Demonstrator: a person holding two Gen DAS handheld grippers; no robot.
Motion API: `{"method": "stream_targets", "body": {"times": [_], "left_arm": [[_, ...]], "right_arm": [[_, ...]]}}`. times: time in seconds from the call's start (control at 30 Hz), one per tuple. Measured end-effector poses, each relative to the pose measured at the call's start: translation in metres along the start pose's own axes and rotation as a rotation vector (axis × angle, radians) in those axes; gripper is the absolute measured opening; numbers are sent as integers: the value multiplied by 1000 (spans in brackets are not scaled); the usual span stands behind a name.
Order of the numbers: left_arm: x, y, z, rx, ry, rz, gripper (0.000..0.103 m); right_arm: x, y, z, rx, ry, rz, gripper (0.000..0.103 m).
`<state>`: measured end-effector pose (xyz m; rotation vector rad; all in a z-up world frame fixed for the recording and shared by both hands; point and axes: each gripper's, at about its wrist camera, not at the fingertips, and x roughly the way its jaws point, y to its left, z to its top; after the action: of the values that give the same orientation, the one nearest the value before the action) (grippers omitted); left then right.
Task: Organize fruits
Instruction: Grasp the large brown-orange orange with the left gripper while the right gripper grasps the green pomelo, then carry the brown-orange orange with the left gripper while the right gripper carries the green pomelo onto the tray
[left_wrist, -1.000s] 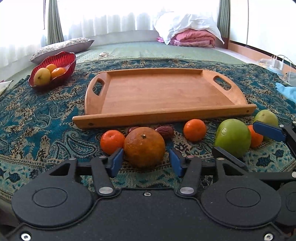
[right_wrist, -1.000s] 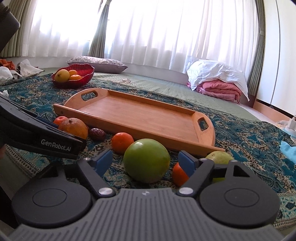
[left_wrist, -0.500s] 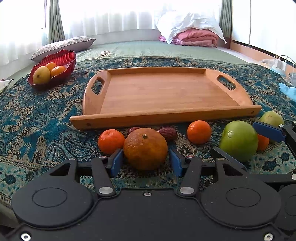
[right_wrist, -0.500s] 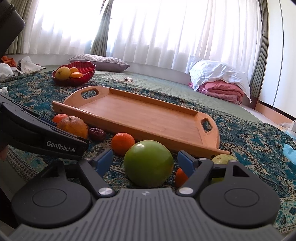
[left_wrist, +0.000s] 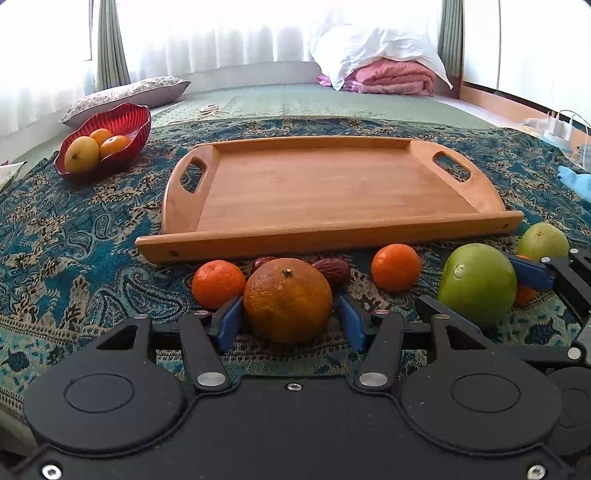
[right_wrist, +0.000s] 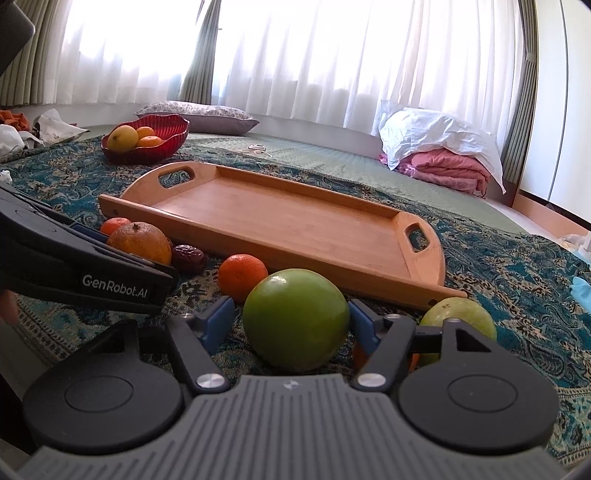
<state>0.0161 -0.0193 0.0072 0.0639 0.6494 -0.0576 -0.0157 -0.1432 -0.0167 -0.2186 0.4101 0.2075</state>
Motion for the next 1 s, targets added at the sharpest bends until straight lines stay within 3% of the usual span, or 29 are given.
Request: {"method": "stream_targets", "body": {"times": [0.73,1.0], "left_arm": [[-1,-2,-10,-21,-58,1,54],[-7,0,-12,-29,-70,13,49]], "right_arm": [[8,5,-6,0,-19,-23,74],[6,5,-9,12,-37,-52,63]]}}
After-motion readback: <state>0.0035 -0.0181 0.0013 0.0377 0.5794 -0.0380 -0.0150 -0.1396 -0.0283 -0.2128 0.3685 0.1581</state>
